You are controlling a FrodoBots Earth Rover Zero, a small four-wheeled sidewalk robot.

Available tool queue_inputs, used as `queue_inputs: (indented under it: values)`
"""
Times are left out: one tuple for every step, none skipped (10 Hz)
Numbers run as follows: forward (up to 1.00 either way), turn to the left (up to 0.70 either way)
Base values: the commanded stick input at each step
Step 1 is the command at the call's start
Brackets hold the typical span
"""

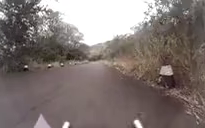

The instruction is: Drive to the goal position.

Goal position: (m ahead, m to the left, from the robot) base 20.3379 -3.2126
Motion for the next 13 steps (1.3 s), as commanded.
queue_inputs:
  values:
    - [0.50, 0.00]
    - [0.50, 0.00]
    - [0.50, 0.00]
    - [0.50, 0.00]
    - [0.50, 0.00]
    - [0.50, 0.00]
    - [0.50, 0.00]
    - [0.50, 0.00]
    - [0.50, 0.00]
    - [0.50, 0.00]
    - [0.50, 0.00]
    - [0.50, 0.00]
    - [0.50, 0.00]
